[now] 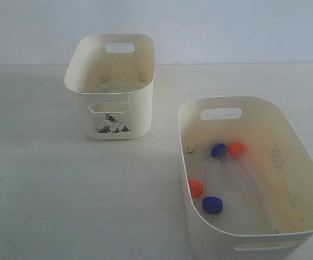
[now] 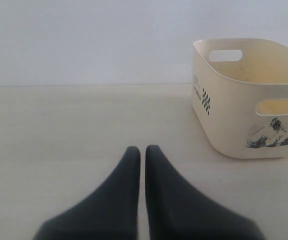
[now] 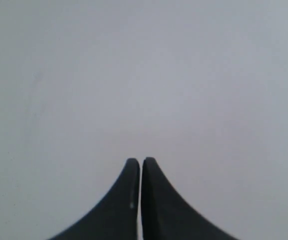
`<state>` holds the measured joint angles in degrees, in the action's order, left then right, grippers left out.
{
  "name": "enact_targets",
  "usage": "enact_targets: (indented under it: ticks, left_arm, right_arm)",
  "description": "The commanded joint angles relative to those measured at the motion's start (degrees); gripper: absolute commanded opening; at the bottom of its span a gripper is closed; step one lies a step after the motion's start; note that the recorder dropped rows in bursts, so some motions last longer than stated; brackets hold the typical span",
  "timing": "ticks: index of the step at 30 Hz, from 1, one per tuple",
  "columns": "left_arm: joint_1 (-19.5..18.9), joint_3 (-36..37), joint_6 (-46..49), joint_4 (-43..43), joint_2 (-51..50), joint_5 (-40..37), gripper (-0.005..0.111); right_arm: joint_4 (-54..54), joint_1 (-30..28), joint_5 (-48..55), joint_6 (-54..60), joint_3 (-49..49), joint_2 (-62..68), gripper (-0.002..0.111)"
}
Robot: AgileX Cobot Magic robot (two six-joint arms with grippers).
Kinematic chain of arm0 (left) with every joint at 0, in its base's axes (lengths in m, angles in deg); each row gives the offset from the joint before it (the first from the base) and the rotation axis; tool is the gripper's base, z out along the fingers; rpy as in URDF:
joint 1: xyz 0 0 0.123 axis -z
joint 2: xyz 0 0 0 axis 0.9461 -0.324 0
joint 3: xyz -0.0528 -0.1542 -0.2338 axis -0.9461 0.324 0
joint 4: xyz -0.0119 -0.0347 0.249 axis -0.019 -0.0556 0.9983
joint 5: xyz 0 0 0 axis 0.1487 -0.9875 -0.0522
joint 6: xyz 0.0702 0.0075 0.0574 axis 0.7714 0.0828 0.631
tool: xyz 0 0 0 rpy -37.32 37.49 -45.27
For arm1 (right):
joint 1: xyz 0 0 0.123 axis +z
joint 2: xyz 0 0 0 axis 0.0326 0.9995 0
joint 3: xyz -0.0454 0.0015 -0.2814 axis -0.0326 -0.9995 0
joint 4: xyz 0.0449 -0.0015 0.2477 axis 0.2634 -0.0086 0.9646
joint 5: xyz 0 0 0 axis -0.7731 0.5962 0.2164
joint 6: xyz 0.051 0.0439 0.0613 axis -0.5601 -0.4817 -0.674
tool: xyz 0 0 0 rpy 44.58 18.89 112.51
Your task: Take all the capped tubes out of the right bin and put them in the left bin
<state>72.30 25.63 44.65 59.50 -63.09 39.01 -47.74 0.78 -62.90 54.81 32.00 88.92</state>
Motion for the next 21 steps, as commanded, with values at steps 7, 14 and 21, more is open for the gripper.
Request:
enact_targets:
  ticks: [7,14,21]
  left_arm:
    - [-0.1,-0.2,-0.5,0.1,0.2,0.1,0.004]
    - [-0.1,-0.2,-0.5,0.1,0.2,0.1,0.004]
    - [-0.1,-0.2,-0.5,0.1,0.2,0.1,0.004]
  right_arm:
    - [-0.5,0.1,67.7,6.7,31.4,21.3,0.001]
    - [-0.3,0.1,72.4,6.4,32.9,30.6,0.001]
    - [1.9,0.1,69.3,5.4,32.9,34.1,0.001]
